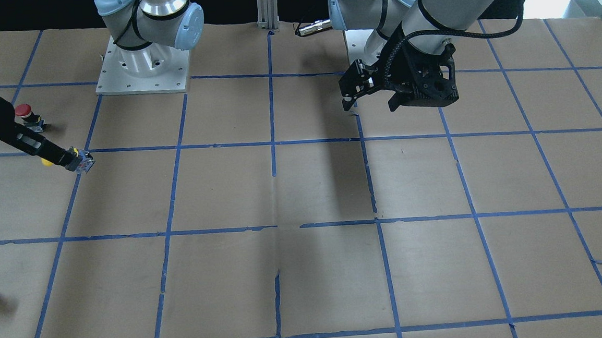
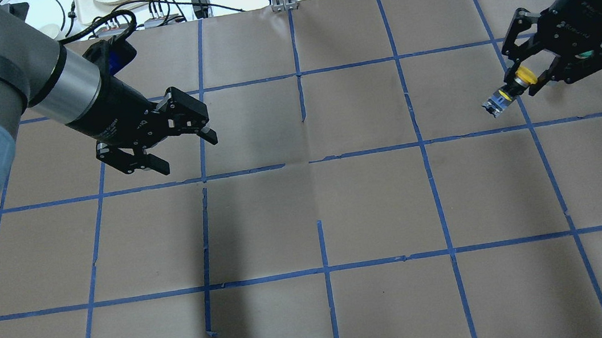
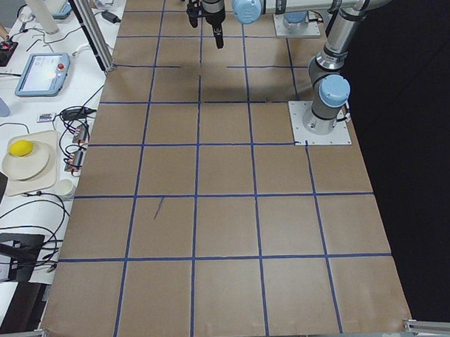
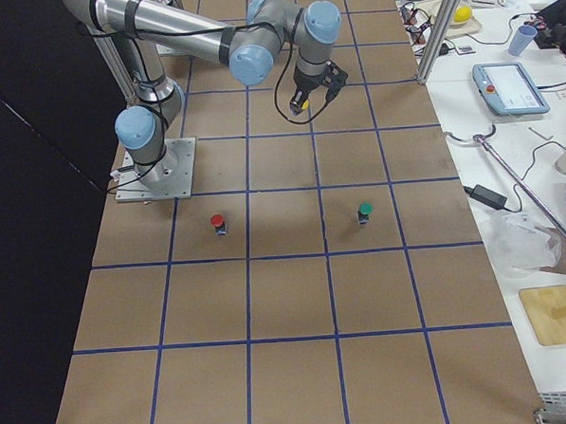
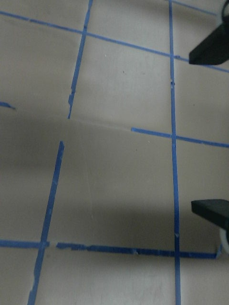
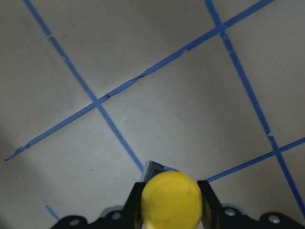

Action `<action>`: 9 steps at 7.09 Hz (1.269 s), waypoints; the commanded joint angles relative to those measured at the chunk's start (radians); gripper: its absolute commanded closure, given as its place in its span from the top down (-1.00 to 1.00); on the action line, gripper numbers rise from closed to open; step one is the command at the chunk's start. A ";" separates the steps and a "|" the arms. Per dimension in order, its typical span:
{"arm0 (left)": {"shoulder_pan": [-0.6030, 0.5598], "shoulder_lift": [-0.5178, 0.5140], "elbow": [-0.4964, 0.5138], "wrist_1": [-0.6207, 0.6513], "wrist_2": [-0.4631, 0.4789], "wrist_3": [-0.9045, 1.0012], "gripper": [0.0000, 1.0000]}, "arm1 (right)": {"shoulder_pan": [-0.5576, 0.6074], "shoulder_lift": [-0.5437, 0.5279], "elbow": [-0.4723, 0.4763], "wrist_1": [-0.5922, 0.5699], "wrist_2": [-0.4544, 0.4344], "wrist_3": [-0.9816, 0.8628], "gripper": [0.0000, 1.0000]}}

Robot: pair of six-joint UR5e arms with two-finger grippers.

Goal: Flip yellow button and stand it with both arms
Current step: 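Carry the button down with the right gripper while the left arm withdraws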

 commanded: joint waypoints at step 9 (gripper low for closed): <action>0.047 -0.003 0.067 0.093 0.187 0.168 0.99 | -0.125 0.179 0.261 -0.592 -0.417 0.395 -0.90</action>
